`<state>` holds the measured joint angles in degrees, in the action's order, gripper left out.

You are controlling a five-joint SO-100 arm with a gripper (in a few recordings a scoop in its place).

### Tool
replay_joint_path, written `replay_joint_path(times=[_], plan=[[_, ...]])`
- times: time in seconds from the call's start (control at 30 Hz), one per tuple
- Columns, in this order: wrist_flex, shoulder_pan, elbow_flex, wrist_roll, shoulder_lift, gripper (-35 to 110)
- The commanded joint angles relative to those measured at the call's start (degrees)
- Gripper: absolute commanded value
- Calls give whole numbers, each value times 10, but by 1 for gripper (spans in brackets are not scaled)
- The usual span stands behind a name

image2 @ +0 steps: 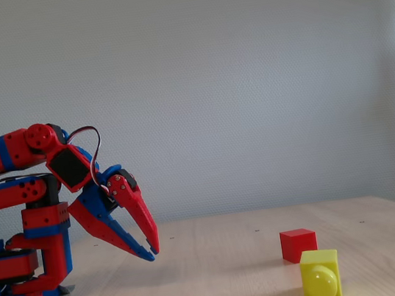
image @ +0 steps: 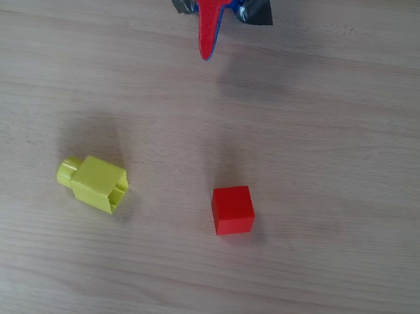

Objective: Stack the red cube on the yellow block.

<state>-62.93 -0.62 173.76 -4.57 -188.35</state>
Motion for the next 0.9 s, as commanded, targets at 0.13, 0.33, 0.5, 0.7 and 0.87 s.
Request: replay_joint_path(times=[0.13, 0.33, 0.5, 0.7, 0.87], plan=[[19, 16, -35, 18, 68, 0], [6, 18, -31, 18, 40, 0], [15, 18, -33, 20, 59, 13], [51, 30, -57, -11, 116, 22], [51, 41, -132, -22, 210, 28]])
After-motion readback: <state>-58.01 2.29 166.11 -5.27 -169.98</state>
